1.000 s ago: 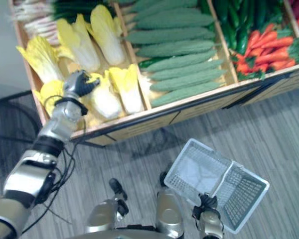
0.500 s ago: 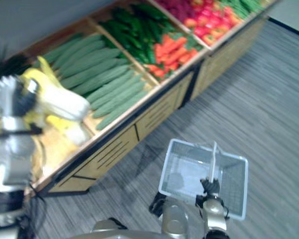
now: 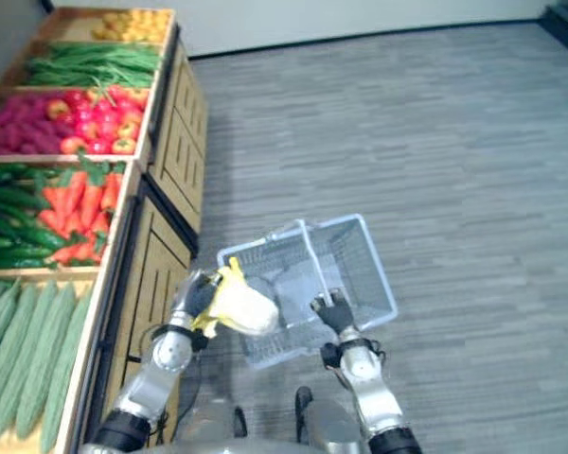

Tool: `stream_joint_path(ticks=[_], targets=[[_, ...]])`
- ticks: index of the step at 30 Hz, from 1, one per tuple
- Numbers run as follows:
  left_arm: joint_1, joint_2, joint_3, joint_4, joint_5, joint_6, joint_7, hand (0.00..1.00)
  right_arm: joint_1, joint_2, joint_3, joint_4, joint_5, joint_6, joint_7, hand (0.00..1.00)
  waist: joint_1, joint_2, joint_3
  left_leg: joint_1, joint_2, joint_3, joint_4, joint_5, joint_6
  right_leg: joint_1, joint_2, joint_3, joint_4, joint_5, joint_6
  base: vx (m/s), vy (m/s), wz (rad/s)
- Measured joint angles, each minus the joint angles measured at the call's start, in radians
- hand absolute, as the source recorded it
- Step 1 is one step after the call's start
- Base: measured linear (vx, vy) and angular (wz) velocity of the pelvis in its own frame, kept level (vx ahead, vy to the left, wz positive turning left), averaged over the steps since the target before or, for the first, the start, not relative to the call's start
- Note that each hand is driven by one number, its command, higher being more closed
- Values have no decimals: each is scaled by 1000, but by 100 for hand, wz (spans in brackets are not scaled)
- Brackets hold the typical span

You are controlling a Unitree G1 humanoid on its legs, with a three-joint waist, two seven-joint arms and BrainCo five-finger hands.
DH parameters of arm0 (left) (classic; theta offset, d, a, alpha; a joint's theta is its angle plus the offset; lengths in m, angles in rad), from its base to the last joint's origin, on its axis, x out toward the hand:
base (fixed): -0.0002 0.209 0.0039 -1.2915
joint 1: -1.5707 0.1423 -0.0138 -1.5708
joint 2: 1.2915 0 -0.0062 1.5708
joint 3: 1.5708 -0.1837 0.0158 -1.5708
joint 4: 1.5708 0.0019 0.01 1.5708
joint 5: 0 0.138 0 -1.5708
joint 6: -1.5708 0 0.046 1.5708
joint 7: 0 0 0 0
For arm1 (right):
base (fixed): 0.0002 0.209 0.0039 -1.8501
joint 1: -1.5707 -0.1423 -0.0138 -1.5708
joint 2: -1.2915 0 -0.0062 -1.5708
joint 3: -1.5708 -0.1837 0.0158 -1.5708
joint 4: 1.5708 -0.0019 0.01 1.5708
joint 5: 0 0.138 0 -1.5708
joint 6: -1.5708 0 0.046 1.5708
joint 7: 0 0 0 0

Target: Pick vegetable in the basket

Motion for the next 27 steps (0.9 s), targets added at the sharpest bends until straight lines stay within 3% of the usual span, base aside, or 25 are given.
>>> stream_joint_path(ticks=[2,3,4,5,6,7,8,9,10,12,14,16,18,19,20,21,24,27], targets=[[-16,-24,-38,29,-1,0,0,100,12,-10,19,-36,21,0,2,100,1,3,-4,16,-13,19,-212,82,3,34,-13,-3,3,-47,39,385,180,-5],[-24,-30,-49,53,-1,1,0,100,22,-9,29,-60,36,-1,8,100,3,-7,-14,36,-24,26,-241,182,32,34,-30,10,51,-107,56,535,261,-17],[-29,-30,-49,69,-2,2,0,100,24,-8,40,-69,46,-1,11,100,3,-21,-23,46,-46,34,-254,208,62,28,-51,20,79,-137,69,633,260,-21],[-49,-6,-63,108,-2,11,-1,100,40,-5,62,-93,69,-3,22,100,-4,-72,-50,75,-99,68,-297,190,82,13,-107,23,138,-177,107,585,184,-10],[-70,12,-80,137,-2,17,-2,100,55,-6,87,-118,90,-6,26,100,-1,-97,-64,109,-132,89,-329,198,110,-10,-142,21,208,-183,134,573,160,-9],[-80,18,-90,150,-8,24,-1,100,55,-5,99,-122,100,-7,31,100,-2,-101,-65,131,-141,96,-343,192,119,-22,-150,20,259,-175,148,534,152,-11],[-102,27,-106,176,-10,36,0,100,52,-4,122,-122,111,-7,32,100,-1,-105,-64,184,-147,102,-371,187,127,-58,-151,17,395,-139,207,473,136,-11],[-110,44,-113,183,-10,40,0,0,51,-6,142,-122,126,-7,35,100,-5,-104,-63,253,-146,96,-407,179,132,-117,-156,15,571,-82,251,451,117,-8],[-113,55,-120,183,-11,42,2,0,51,-9,151,-122,127,-7,40,100,-9,-106,-63,290,-146,92,-421,173,131,-138,-164,1,652,-90,245,415,61,1],[-119,79,-134,184,-11,57,7,0,51,-13,188,-125,128,-19,70,100,-23,-111,-65,396,-129,83,-453,162,126,-220,-210,-76,800,-137,170,377,-8,2],[-151,87,-146,222,-9,57,7,0,51,-12,220,-148,138,-34,77,100,-30,-109,-64,419,-92,65,-451,150,106,-307,-218,-113,754,-153,146,334,-125,12],[-177,97,-155,262,-8,58,9,0,46,-15,217,-155,150,-41,86,100,-45,-110,-65,419,-56,39,-449,137,86,-378,-211,-107,581,-140,153,321,-228,41],[-206,95,-180,312,3,58,11,0,57,-23,210,-155,198,-41,98,100,-69,-115,-65,418,-21,-14,-440,96,23,-389,-200,12,263,-14,173,370,-385,88],[-218,99,-186,332,16,57,12,0,85,-25,204,-158,235,-41,108,100,-78,-144,-72,423,-24,-46,-426,54,-37,-364,-220,119,90,104,204,374,-418,95],[-223,93,-183,354,25,57,13,0,98,-38,199,-157,255,-41,111,100,-78,-129,-59,436,-12,-66,-427,29,-66,-355,-214,107,105,170,247,355,-378,78],[-228,61,-168,387,46,68,13,0,120,-56,183,-156,277,-37,114,100,-73,-77,-55,432,40,-65,-421,28,-76,-344,-173,67,135,124,230,302,-337,51],[-222,42,-96,413,71,61,16,0,207,-56,131,-174,323,-33,150,100,-77,-66,-55,424,81,-77,-369,78,-75,-347,-166,-9,288,-16,195,267,-315,64],[-183,31,-3,329,77,53,18,0,249,-45,78,-190,334,-32,180,100,-78,-63,-53,314,118,-129,-190,101,-51,-294,-177,-104,295,-60,159,282,-285,96]])
